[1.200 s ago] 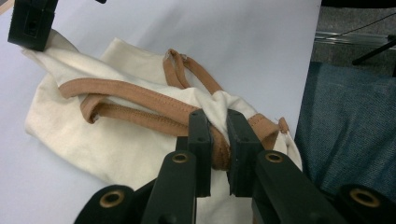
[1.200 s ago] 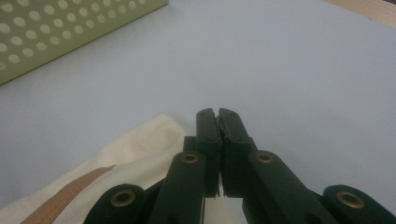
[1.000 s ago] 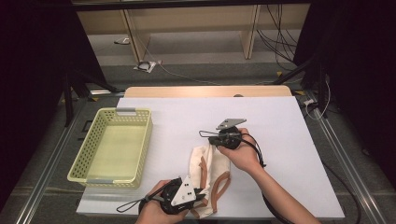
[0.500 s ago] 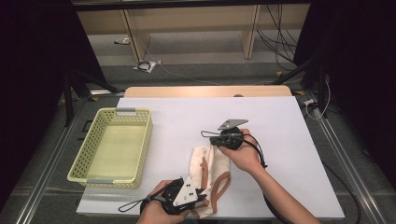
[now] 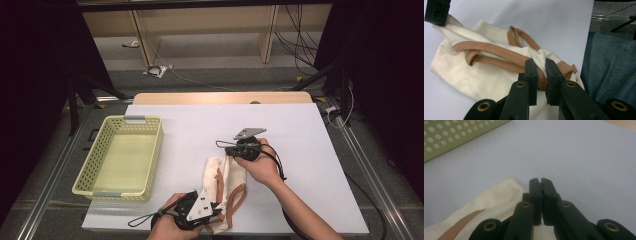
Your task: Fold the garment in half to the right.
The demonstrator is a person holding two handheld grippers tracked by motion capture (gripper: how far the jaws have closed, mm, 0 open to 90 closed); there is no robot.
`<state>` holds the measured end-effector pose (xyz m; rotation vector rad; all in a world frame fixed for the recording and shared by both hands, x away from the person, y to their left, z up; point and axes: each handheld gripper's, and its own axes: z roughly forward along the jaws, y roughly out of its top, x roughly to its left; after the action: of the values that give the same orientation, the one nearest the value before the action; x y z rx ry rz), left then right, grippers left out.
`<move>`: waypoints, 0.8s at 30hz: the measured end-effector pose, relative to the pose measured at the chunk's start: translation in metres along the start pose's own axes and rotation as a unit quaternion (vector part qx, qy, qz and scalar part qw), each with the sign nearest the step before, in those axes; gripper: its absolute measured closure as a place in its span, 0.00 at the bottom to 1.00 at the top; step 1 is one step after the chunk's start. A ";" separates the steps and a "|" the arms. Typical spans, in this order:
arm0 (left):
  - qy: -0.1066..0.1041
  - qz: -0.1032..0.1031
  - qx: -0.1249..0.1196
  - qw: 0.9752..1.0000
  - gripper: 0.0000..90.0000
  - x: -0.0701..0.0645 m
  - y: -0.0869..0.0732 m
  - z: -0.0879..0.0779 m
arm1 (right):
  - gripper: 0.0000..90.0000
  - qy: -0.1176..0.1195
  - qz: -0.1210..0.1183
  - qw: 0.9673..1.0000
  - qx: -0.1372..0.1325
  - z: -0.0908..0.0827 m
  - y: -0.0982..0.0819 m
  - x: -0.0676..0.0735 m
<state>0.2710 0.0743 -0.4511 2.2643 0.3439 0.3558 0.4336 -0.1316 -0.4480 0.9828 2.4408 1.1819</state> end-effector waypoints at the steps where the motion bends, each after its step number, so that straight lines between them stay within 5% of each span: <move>1: -0.001 0.001 0.000 1.000 0.91 0.000 0.000 0.000 | 0.98 0.000 0.002 1.000 0.000 0.000 0.000 0.000; 24: -0.001 0.001 0.002 1.000 0.91 0.000 0.001 0.002 | 0.98 -0.001 0.004 1.000 0.003 -0.002 -0.003 -0.002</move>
<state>0.2715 0.0719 -0.4516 2.2690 0.3404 0.3547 0.4328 -0.1357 -0.4487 0.9960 2.4431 1.1755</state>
